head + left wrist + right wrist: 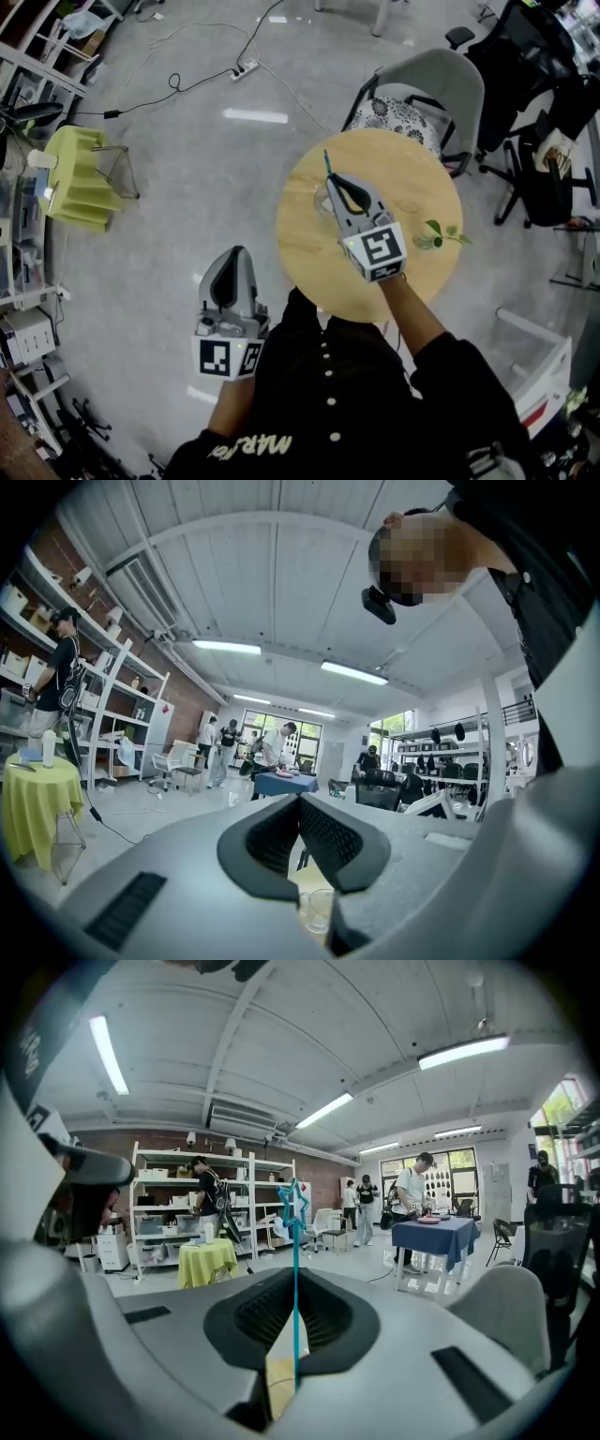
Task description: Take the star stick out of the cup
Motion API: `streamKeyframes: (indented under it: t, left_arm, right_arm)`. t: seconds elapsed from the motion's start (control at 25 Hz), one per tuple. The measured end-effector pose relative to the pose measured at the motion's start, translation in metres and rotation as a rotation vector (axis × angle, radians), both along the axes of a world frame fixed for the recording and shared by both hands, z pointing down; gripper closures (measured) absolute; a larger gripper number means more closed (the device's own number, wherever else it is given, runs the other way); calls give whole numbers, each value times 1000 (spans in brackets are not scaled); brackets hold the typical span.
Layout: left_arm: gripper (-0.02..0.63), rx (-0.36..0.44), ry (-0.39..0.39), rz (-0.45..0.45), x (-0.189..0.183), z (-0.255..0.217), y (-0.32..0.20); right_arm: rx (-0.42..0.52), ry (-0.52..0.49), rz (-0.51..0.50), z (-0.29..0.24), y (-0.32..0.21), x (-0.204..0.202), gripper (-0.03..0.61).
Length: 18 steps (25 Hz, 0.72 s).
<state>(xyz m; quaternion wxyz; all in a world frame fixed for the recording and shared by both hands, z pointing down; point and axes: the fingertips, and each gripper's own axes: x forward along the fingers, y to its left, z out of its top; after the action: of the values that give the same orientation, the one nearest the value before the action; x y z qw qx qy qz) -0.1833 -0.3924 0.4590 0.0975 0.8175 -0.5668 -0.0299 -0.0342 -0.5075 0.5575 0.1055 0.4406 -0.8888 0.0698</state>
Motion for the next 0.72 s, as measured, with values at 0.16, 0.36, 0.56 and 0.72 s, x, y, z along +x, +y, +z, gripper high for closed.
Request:
streamKeyframes:
  t: [0.16, 0.36, 0.56, 0.72]
  left_arm:
    - [611, 7, 24, 32, 16, -17, 3]
    - [611, 64, 25, 90, 35, -49, 11]
    - [611, 84, 24, 39, 35, -67, 17]
    - [611, 122, 14, 52, 38, -87, 22]
  right_arm:
    - [54, -48, 13, -53, 22, 27, 562]
    - [153, -139, 62, -130, 52, 67, 563]
    - [238, -171, 121, -178, 88, 114, 563]
    - [272, -202, 183, -204, 110, 146, 563]
